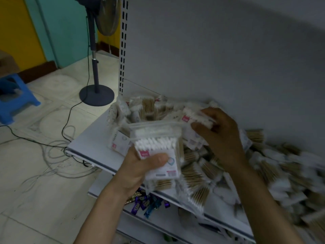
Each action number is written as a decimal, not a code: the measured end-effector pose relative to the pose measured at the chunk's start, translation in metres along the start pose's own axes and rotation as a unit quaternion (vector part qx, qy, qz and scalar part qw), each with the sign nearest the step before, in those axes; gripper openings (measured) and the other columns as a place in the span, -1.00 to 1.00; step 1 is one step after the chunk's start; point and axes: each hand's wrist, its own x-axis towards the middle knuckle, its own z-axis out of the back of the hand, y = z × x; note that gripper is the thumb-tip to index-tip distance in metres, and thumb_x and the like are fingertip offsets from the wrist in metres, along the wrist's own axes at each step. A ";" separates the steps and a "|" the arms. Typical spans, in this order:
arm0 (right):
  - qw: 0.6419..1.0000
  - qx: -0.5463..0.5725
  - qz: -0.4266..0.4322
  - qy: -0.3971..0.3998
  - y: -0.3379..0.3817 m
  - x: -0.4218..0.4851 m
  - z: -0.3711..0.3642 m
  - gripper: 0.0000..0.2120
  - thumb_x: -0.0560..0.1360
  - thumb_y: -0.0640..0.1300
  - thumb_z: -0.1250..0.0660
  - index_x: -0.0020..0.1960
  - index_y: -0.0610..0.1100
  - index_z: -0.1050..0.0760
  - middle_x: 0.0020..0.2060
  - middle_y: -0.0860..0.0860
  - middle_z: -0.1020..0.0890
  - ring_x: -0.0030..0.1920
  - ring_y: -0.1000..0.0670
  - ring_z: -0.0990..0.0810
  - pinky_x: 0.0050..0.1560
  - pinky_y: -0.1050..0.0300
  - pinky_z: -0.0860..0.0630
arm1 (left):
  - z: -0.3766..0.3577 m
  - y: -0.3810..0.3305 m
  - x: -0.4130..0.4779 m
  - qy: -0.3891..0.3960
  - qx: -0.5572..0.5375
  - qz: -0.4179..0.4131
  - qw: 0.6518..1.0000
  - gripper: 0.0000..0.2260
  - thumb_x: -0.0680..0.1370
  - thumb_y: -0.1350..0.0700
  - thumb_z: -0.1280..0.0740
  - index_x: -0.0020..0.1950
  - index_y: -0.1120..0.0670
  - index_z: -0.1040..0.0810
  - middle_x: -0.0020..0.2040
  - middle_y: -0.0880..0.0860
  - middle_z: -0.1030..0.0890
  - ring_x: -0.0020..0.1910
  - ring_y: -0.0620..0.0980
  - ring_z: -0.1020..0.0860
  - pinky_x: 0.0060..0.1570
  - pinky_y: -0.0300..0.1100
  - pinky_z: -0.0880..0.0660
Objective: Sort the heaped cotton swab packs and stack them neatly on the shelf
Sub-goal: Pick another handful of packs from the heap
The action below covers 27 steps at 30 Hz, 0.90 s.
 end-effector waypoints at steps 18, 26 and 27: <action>0.962 0.178 -0.200 0.044 0.020 -0.057 -0.031 -0.65 0.39 0.36 0.00 -0.03 0.23 -0.42 -0.06 0.30 -0.56 0.01 0.28 -0.54 0.23 0.21 -0.38 | -0.022 0.025 -0.003 0.103 0.148 0.048 0.982 -0.62 0.17 -0.04 -0.53 -0.05 0.01 -0.68 -0.11 -0.04 -0.71 -0.10 -0.09 -0.68 -0.16 -0.30 -0.56; 0.981 -0.185 -0.048 -0.026 0.008 -0.006 -0.021 -0.61 0.55 0.27 -0.09 0.14 0.06 -0.51 0.00 0.02 -0.61 0.03 0.01 -0.56 0.09 0.05 -0.47 | -0.008 0.030 0.005 0.007 -0.226 0.050 0.973 -0.34 -0.07 -0.07 -0.69 -0.01 0.05 -0.70 0.01 0.10 -0.67 0.03 0.09 -0.64 0.00 0.09 -0.61; 0.953 -0.297 -0.019 -0.052 -0.005 0.003 -0.015 -0.62 0.56 0.18 -0.18 0.24 -0.02 -0.47 0.07 -0.05 -0.58 0.08 -0.05 -0.53 0.10 0.04 -0.45 | -0.006 0.030 0.006 0.007 -0.231 0.044 0.972 -0.34 -0.07 -0.08 -0.69 -0.01 0.03 -0.71 0.04 0.10 -0.67 0.08 0.10 -0.61 0.10 0.14 -0.56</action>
